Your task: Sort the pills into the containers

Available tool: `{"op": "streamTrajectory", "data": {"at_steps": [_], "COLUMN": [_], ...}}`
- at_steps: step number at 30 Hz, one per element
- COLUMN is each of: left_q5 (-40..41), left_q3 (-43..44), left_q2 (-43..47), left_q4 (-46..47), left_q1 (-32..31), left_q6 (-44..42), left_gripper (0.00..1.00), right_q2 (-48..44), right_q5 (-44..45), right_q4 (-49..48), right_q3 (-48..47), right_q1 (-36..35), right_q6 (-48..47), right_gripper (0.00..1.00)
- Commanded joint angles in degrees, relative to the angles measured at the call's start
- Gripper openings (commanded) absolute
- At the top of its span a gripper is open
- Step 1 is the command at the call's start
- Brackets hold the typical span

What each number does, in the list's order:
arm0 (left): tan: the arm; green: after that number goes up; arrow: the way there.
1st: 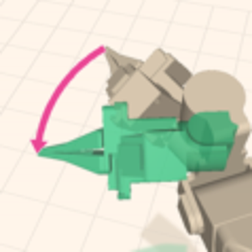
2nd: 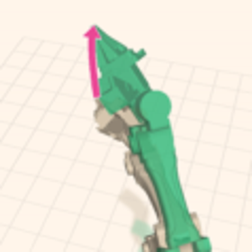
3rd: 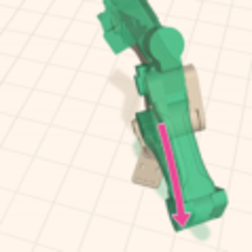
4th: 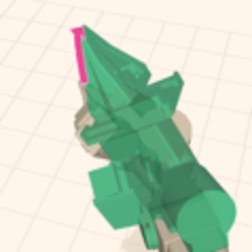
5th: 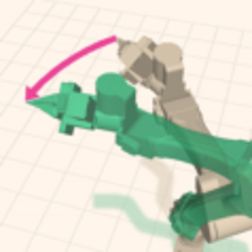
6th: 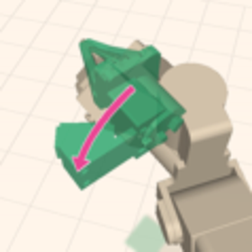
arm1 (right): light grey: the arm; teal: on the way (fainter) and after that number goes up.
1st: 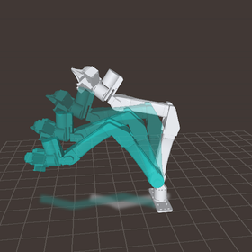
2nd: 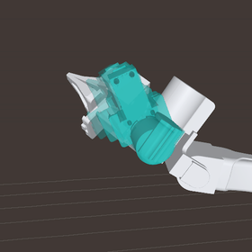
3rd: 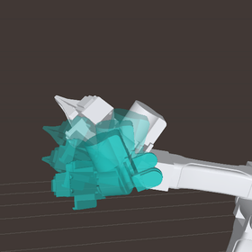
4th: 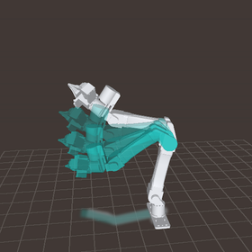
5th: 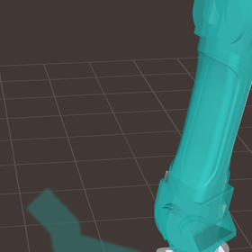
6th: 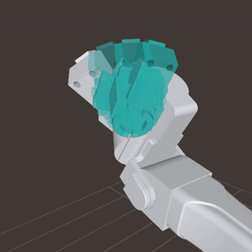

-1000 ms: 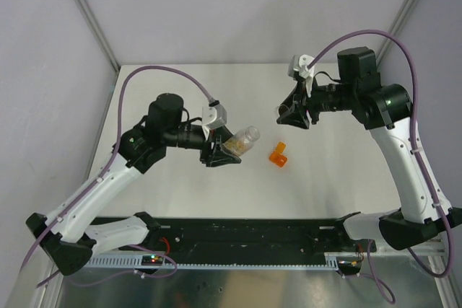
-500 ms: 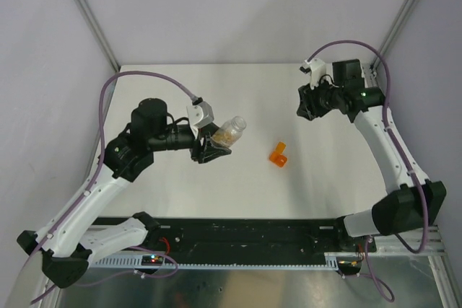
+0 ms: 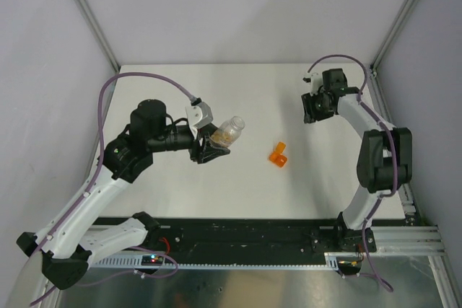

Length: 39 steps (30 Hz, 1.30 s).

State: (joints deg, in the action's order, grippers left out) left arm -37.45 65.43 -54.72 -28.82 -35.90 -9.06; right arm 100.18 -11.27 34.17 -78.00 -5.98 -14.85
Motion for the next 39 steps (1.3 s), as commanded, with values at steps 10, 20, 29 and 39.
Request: {"op": "streamTrajectory", "data": {"at_steps": [10, 20, 29, 39], "left_q5": [0.08, -0.21, -0.40, -0.54], "left_q3": [-0.48, -0.72, -0.78, -1.00], "left_q2": [1.06, 1.54, 1.54, 1.58], "left_q4": [1.73, 1.85, 1.90, 1.84], "left_q1": [0.41, 0.39, 0.39, 0.44], "left_q6": [-0.19, -0.15, -0.15, -0.20], "left_gripper": [0.00, 0.00, 0.00, 0.00], "right_q2": [10.53, 13.34, 13.90, 11.44], "right_q5": [1.59, 3.95, 4.55, 5.02], "right_q4": [-2.12, -1.17, -0.19, -0.10], "right_q3": [-2.20, -2.00, -1.53, -0.76], "right_q1": [-1.39, -3.25, -3.74, -3.71], "right_q6": [1.86, 1.37, 1.06, 0.94], "right_gripper": [0.22, 0.37, 0.50, 0.66]}}
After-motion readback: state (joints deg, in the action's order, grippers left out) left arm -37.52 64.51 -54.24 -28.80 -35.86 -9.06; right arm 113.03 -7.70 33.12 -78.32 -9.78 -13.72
